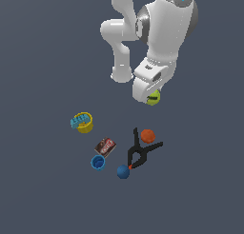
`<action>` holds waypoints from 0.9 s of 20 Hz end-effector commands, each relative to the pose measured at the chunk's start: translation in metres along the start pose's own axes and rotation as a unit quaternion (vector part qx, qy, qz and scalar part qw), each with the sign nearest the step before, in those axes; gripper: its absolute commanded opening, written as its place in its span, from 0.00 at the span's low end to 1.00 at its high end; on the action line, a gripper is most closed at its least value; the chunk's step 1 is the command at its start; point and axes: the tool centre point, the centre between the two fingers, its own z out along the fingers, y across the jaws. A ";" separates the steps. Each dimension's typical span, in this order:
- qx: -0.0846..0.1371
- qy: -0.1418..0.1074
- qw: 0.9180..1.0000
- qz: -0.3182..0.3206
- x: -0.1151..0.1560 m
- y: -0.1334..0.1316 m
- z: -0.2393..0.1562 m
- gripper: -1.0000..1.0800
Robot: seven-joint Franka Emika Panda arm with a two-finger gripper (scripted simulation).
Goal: Pick up a designated object from a clutter of objects.
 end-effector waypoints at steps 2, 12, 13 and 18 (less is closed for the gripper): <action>0.000 0.000 1.000 0.000 -0.007 0.018 -0.035 0.00; -0.002 -0.001 1.000 0.001 -0.020 0.060 -0.114 0.00; -0.002 -0.001 1.000 0.001 -0.021 0.063 -0.119 0.00; -0.002 -0.001 1.000 0.001 -0.023 0.073 -0.137 0.00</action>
